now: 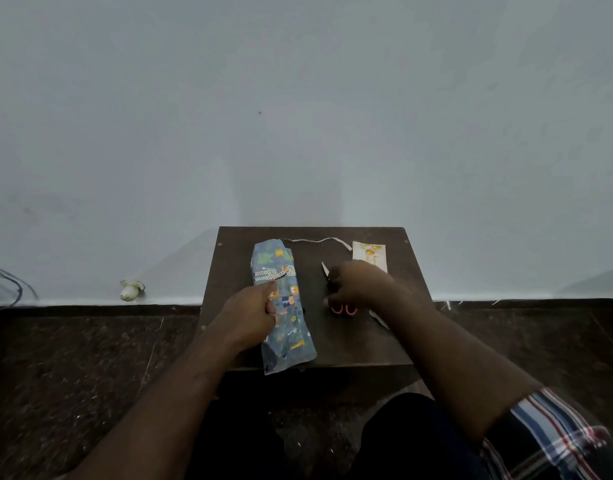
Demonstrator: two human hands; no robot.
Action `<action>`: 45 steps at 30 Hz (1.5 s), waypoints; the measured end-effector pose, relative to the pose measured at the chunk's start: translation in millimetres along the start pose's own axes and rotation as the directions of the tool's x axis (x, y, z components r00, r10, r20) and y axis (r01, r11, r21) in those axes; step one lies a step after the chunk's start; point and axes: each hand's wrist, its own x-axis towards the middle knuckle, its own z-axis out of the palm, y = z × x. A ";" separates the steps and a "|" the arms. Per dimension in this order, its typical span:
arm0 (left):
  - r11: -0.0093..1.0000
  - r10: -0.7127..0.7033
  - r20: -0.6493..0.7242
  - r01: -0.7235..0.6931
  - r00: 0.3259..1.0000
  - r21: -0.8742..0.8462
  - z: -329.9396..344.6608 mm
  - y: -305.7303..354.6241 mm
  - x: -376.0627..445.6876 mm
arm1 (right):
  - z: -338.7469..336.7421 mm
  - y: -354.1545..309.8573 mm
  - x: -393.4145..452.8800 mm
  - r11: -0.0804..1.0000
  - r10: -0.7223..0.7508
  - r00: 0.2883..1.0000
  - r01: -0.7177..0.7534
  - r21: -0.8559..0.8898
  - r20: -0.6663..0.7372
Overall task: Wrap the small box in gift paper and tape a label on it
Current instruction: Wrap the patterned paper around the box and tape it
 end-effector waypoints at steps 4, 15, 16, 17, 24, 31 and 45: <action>0.999 -0.018 -0.033 0.019 0.999 0.033 -2.5 12.0 -2.9 | 15.6 -6.9 -7.3 0.999 -0.013 0.998 0.011 -0.034 -0.056; 0.988 -0.100 -0.211 0.121 0.972 0.093 13.1 31.0 -3.7 | -5.8 26.1 2.6 0.944 0.297 0.913 -0.238 0.227 -0.280; 0.986 -0.101 -0.223 0.128 0.970 0.107 14.6 31.4 -3.5 | -5.9 27.4 3.4 0.943 0.304 0.915 -0.251 0.218 -0.264; 0.985 -0.104 -0.230 0.132 0.968 0.109 16.1 31.5 -3.2 | -4.6 28.1 3.5 0.942 0.314 0.916 -0.266 0.206 -0.251; 0.952 -0.140 -0.226 0.194 0.964 0.235 23.8 39.8 -5.3 | 10.1 -9.2 -26.4 0.956 0.109 0.967 -0.039 0.291 -0.230; 0.963 -0.025 -0.158 0.067 0.987 0.263 19.7 29.7 -13.2 | 41.1 -37.5 -89.9 0.853 0.046 0.974 0.078 0.516 -0.223; 0.949 0.273 -0.023 -0.265 0.962 0.174 19.0 8.1 -14.9 | 70.0 -56.2 -128.2 0.956 -0.146 0.855 0.251 0.150 -0.497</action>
